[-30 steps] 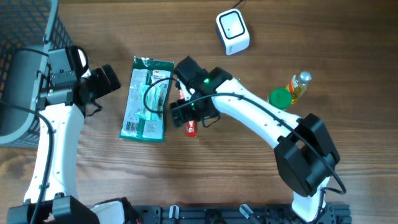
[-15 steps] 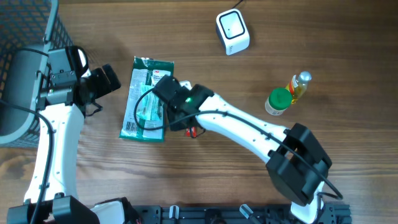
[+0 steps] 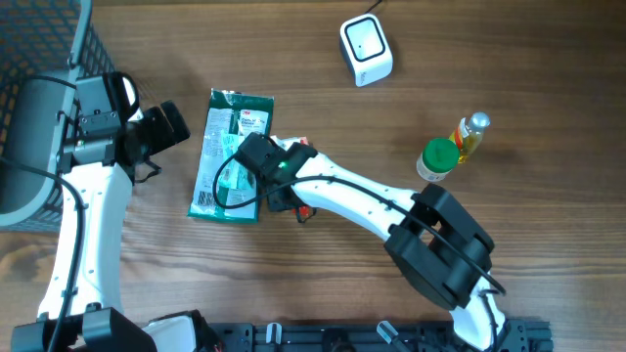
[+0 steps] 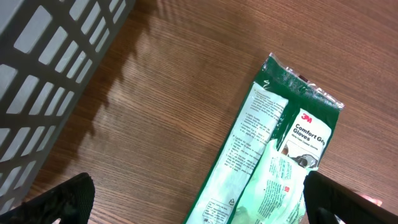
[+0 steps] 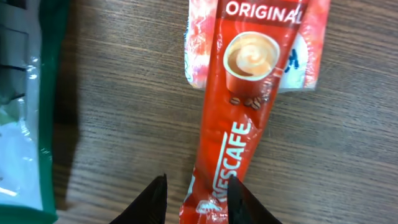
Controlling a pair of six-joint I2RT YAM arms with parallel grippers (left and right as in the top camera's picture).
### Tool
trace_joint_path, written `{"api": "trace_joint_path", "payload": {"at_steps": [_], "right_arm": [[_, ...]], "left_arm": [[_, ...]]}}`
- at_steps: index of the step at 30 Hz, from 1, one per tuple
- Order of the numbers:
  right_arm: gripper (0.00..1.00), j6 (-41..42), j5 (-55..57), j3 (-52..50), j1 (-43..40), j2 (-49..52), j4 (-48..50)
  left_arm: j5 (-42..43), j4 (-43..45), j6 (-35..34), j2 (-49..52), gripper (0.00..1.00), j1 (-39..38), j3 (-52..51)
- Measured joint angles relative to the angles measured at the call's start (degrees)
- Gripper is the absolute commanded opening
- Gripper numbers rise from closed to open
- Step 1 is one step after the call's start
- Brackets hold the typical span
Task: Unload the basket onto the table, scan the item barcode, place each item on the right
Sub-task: 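Lower the right gripper onto the Nescafe stick and close it, then lift the stick with the right gripper and carry it toward the scanner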
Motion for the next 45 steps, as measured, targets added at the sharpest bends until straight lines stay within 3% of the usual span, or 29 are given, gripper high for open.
{"api": "trace_joint_path", "payload": {"at_steps": [24, 29, 31, 33, 35, 45], "right_arm": [[0.30, 0.02, 1.70, -0.11, 0.00, 1.05, 0.04], [0.30, 0.04, 2.58, -2.97, 0.00, 0.87, 4.09], [0.25, 0.07, 2.82, -3.74, 0.11, 0.50, 4.94], [0.11, 0.20, 3.04, -3.96, 0.09, 0.37, 5.11], [0.04, -0.07, 3.50, -3.96, 0.02, 0.37, 5.16], [0.04, -11.85, -1.90, -3.96, -6.19, -5.01, 3.93]], "left_arm": [[0.00, 0.00, 0.00, 0.00, 1.00, 0.00, 0.00], [0.02, 0.00, 0.00, 0.00, 1.00, 0.00, 0.00], [0.00, 0.00, 0.00, 0.00, 1.00, 0.00, 0.00], [0.02, 0.00, 0.00, 0.00, 1.00, 0.00, 0.00], [0.00, 0.02, 0.00, 0.00, 1.00, 0.00, 0.00], [0.00, 0.00, 0.00, 0.00, 1.00, 0.00, 0.00]]}}
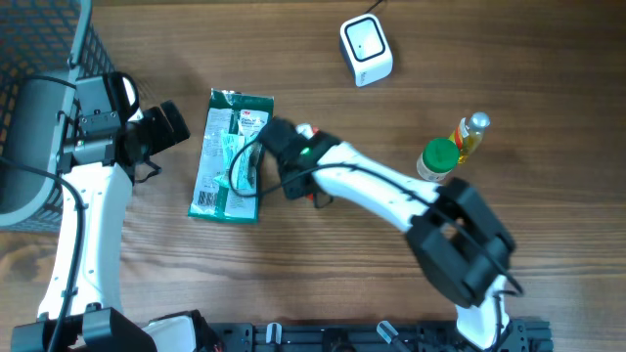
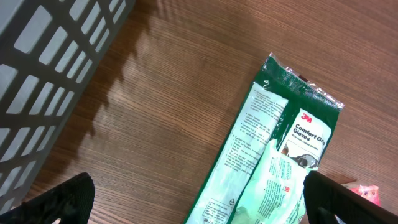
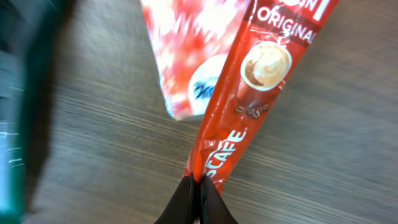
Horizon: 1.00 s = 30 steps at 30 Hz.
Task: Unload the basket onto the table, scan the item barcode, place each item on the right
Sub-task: 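Lift the stick with the right gripper and carry it toward the scanner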
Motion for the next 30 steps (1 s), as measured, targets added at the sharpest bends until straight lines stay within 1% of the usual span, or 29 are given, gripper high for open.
{"api": "trace_joint_path", "payload": {"at_steps": [3, 5, 10, 13, 16, 20, 22, 24, 29, 30], "right_arm": [[0.04, -3.76, -4.59, 0.00, -2.84, -4.57, -0.13], [0.04, -7.98, -10.36, 0.00, -5.16, -8.09, -0.13], [0.04, -16.02, -26.29, 0.00, -9.77, -9.40, 0.02], [0.04, -24.94, -41.70, 0.00, -11.52, -9.40, 0.35], [0.04, -32.81, -54.45, 0.00, -11.45, -9.40, 0.11], [0.04, -39.47, -67.98, 0.00, -11.93, -9.40, -0.15], [0.04, -43.52, -75.73, 0.00, -13.68, -9.40, -2.56], [0.04, -46.34, -80.70, 0.00, -16.04, -9.40, -4.96], [0.04, -53.77, -88.00, 0.00, -23.58, -9.40, -13.11], [0.04, -55.80, -89.55, -0.04, -24.76, -9.40, -15.93]], "left_arm": [[0.00, 0.00, 0.00, 0.00, 1.00, 0.00, 0.00], [0.02, 0.00, 0.00, 0.00, 1.00, 0.00, 0.00], [0.02, 0.00, 0.00, 0.00, 1.00, 0.00, 0.00], [0.00, 0.00, 0.00, 0.00, 1.00, 0.00, 0.00], [0.00, 0.00, 0.00, 0.00, 1.00, 0.00, 0.00], [0.00, 0.00, 0.00, 0.00, 1.00, 0.00, 0.00], [0.02, 0.02, 0.00, 0.00, 1.00, 0.00, 0.00], [0.00, 0.00, 0.00, 0.00, 1.00, 0.00, 0.00], [0.00, 0.00, 0.00, 0.00, 1.00, 0.00, 0.00], [0.00, 0.02, 0.00, 0.00, 1.00, 0.00, 0.00]]}}
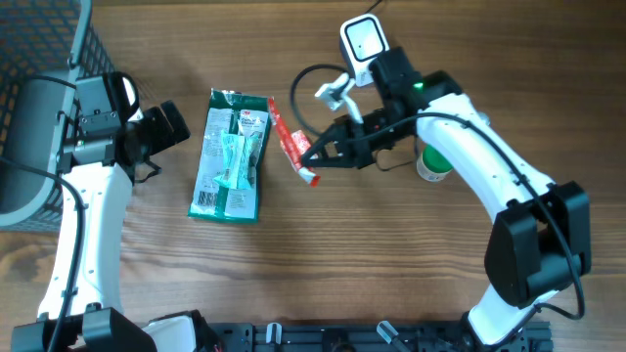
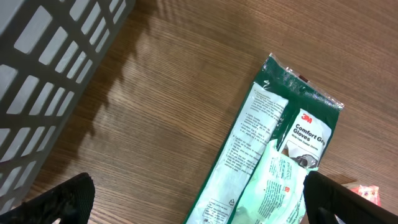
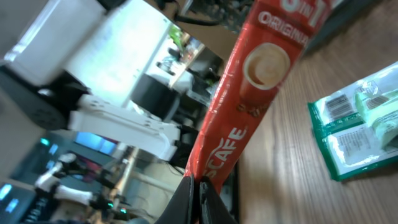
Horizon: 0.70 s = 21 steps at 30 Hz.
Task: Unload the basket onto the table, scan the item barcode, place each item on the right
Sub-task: 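Lift the stick with the right gripper and carry it toward the scanner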
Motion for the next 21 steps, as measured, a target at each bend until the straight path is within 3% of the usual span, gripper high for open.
{"api": "trace_joint_path", "payload": {"at_steps": [7, 11, 21], "right_arm": [[0.04, -6.56, -5.49, -0.07, -3.37, -1.14, -4.90], [0.04, -6.34, -5.66, -0.44, -3.63, -8.26, -4.33], [0.04, 5.77, -5.68, -0.59, -8.24, -26.12, 9.33]], "left_arm": [[0.00, -0.02, 0.00, 0.00, 1.00, 0.00, 0.00], [0.00, -0.02, 0.00, 0.00, 1.00, 0.00, 0.00], [0.00, -0.02, 0.00, 0.00, 1.00, 0.00, 0.00]]}}
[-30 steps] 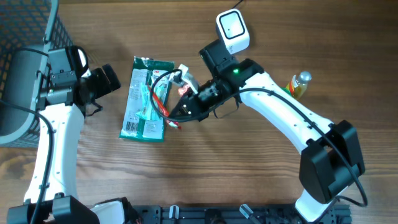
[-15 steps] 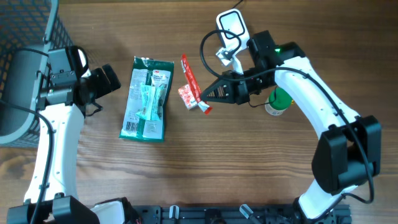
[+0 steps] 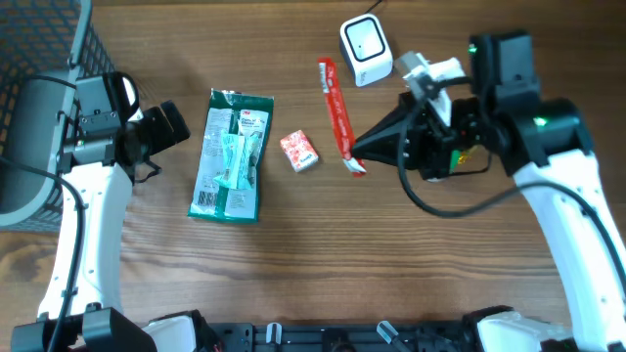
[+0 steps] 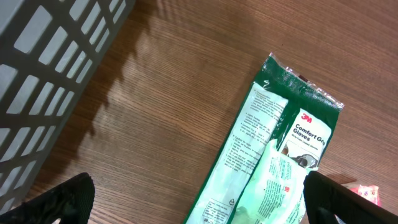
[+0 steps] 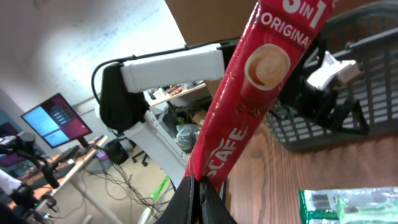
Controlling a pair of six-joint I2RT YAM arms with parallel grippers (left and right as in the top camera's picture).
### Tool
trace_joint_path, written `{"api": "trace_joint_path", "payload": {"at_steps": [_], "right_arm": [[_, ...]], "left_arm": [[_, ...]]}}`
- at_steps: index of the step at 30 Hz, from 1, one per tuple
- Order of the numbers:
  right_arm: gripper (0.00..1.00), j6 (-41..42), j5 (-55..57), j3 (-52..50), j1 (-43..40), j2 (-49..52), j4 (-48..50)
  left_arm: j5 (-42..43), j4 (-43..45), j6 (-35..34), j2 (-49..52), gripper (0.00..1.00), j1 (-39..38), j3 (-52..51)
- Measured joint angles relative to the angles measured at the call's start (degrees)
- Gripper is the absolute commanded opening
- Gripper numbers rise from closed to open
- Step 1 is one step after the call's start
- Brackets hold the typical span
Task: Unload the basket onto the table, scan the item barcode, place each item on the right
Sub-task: 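Lift the stick with the right gripper and carry it toward the scanner, then hold the stick against the scanner window with the right gripper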
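My right gripper [image 3: 358, 156] is shut on the lower end of a red Nescafe coffee stick [image 3: 335, 110], which it holds in the air just left of the white barcode scanner [image 3: 366, 49]. In the right wrist view the coffee stick [image 5: 249, 93] rises from the shut right gripper [image 5: 199, 185], its printed front toward the camera. A small red-and-white sachet [image 3: 298, 151] lies on the table. My left gripper [image 4: 198, 198] stands open above the green 3M gloves pack [image 4: 273, 162], its fingertips [image 4: 68, 199] apart at the frame's bottom corners.
The green gloves pack [image 3: 230, 168] lies left of centre. A dark mesh basket [image 3: 34, 108] stands at the far left. A green-capped jar [image 3: 437, 156] and a small yellow bottle [image 3: 469, 132] stand at the right, partly behind my right arm.
My right gripper has carried the coffee stick right and toward the scanner; the stick now stands nearly lengthwise beside it. The right arm sits further right. The left arm has not moved.
My right gripper stood open over the coffee stick beside the gloves pack. Then it was shut on the stick's end on the table. Then it held the stick in the air at table centre, and now beside the scanner. The small sachet stayed on the table.
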Motion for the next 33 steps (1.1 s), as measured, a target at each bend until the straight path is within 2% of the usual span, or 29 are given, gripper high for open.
{"api": "trace_joint_path", "payload": {"at_steps": [10, 20, 24, 28, 31, 33], "right_arm": [[0.04, 4.28, 0.52, 0.00, 0.02, -1.31, 0.37], [0.04, 4.61, 36.46, 0.00, 3.85, -0.55, -6.05], [0.04, 6.51, 46.10, 0.00, 4.44, 1.18, -4.87], [0.04, 9.40, 50.93, 0.92, 4.44, 1.99, -4.50], [0.04, 10.97, 55.17, 8.57, 4.44, 4.09, -11.10], [0.04, 11.39, 58.95, 19.43, 4.44, 7.54, -18.80]], "left_arm": [[0.02, 0.02, 0.00, 0.00, 1.00, 0.00, 0.00], [0.00, 0.02, 0.00, 0.00, 1.00, 0.00, 0.00], [0.00, 0.00, 0.00, 0.00, 1.00, 0.00, 0.00], [0.00, 0.02, 0.00, 0.00, 1.00, 0.00, 0.00], [0.00, 0.00, 0.00, 0.00, 1.00, 0.00, 0.00], [0.00, 0.02, 0.00, 0.00, 1.00, 0.00, 0.00]]}}
